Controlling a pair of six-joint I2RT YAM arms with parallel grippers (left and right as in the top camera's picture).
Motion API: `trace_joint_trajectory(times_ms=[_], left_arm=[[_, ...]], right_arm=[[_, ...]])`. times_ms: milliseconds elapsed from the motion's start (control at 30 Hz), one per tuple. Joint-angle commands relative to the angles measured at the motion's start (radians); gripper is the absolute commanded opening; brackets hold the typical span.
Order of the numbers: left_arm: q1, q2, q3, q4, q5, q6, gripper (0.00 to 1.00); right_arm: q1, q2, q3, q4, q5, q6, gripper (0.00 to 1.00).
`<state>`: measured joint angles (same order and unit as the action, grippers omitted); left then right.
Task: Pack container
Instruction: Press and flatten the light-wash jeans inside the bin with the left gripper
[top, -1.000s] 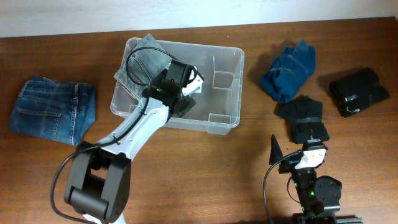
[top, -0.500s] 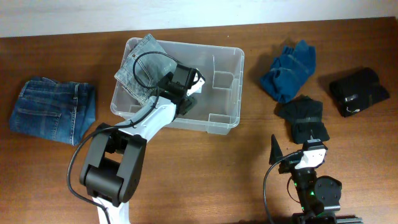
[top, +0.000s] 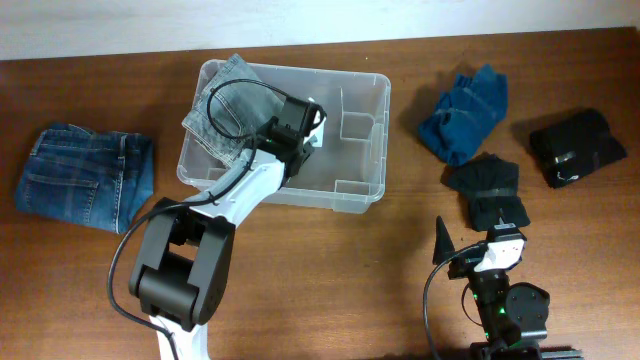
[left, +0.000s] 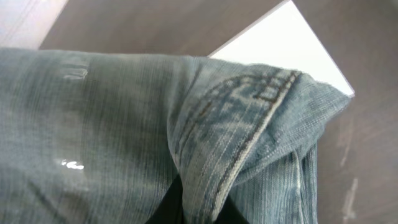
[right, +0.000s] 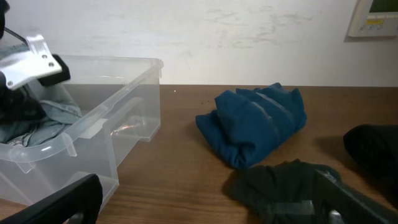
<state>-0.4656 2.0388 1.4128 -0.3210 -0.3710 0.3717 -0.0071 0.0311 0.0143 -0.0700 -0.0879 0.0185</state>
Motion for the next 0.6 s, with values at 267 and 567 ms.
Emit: trace_joint_trajectory(times_ms=[267,567], left_arm=[[-0.017,0.006,0.279,-0.246,0.037,-0.464,0.01],[-0.034,0.006,0.293,-0.246,0.04,-0.491,0.78]], right_arm=[[-0.007,-0.005,-0.009,0.0,0.005,-0.004,0.98],[-0.007,-0.005,-0.009,0.0,0.005,-0.004,0.98]])
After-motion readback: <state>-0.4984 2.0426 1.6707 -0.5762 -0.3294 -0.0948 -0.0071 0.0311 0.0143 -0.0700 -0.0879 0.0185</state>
